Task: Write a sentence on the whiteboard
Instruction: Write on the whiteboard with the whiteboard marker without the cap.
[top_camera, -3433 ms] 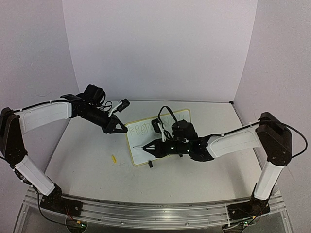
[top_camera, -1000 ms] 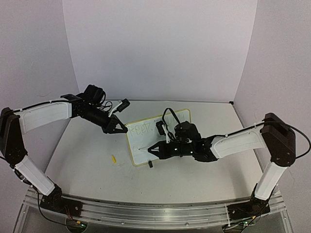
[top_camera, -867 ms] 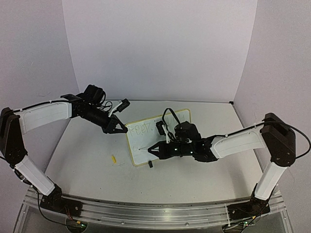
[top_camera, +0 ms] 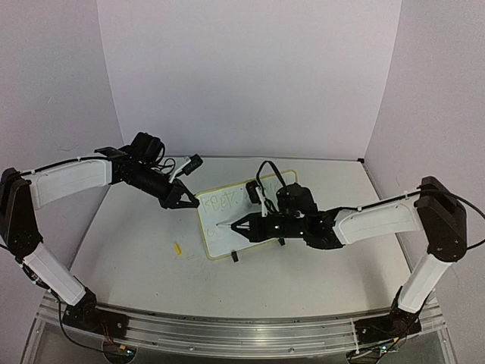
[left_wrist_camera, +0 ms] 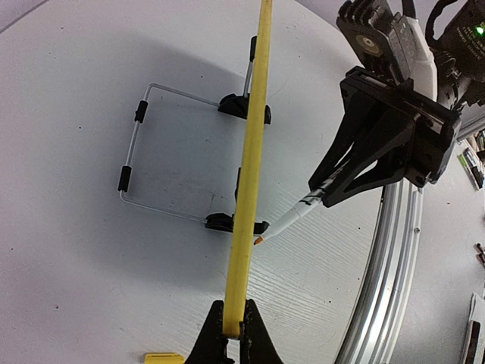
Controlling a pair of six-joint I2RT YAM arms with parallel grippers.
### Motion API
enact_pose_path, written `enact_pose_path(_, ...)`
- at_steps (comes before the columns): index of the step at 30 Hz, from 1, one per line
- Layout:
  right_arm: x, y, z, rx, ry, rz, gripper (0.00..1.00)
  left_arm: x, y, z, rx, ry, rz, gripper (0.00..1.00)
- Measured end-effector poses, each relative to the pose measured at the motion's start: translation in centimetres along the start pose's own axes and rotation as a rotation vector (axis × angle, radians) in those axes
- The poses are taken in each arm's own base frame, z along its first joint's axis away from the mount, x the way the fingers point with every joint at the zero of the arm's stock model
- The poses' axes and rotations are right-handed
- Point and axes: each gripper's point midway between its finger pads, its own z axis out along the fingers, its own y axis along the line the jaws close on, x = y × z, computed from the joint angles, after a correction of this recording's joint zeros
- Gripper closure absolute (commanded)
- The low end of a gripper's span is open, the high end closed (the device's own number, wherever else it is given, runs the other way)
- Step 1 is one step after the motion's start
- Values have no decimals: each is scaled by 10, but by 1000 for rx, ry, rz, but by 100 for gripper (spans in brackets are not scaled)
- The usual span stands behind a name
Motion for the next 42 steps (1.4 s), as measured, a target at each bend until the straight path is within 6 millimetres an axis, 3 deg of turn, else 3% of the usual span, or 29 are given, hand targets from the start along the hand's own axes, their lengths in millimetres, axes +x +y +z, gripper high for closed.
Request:
enact_pose_path(11, 6, -9, 1, 31, 5, 21, 100, 0, 0, 0, 0, 0, 0, 100)
enact_pose_path(19, 49, -34, 3, 83, 93, 83, 100, 0, 0, 0, 0, 0, 0, 100)
enact_pose_path(23, 59, -40, 2, 97, 114, 96, 100, 0, 0, 0, 0, 0, 0, 100)
enact_pose_path(30, 54, -31, -1, 60, 112, 82, 100, 0, 0, 0, 0, 0, 0, 100)
enact_pose_path(36, 26, -7, -11, -3, 51, 50, 100, 0, 0, 0, 0, 0, 0, 100)
enact_pose_path(42, 6, 3, -9, -23, 3, 23, 100, 0, 0, 0, 0, 0, 0, 100)
